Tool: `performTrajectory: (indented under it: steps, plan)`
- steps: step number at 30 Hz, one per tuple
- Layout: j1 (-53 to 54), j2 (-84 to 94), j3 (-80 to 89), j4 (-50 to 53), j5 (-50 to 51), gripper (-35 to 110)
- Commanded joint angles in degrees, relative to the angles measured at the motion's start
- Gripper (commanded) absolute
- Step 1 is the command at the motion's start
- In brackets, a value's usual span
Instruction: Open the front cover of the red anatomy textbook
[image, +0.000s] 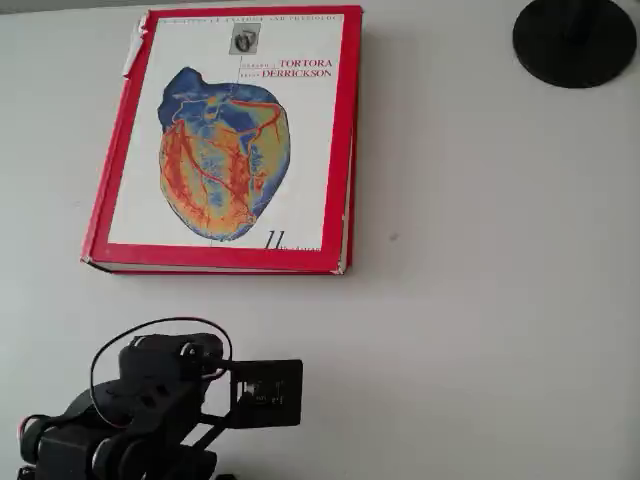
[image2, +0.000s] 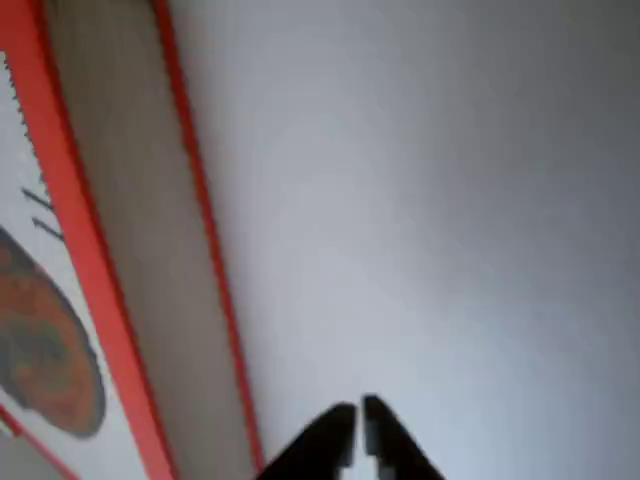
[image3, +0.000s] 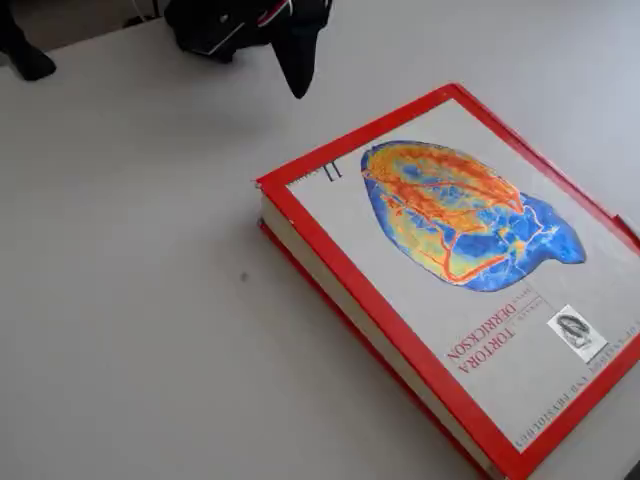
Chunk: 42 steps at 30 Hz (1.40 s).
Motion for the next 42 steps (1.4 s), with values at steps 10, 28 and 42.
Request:
performTrajectory:
  steps: [10, 28, 42]
  plan:
    - [0.0, -0.3, -0.5, 0.9, -0.1, 1]
    - [10.3, -0.3, 3.8, -26.5, -14.1, 18]
    - [9.6, -17.7, 4.6, -44.4, -25.3, 21]
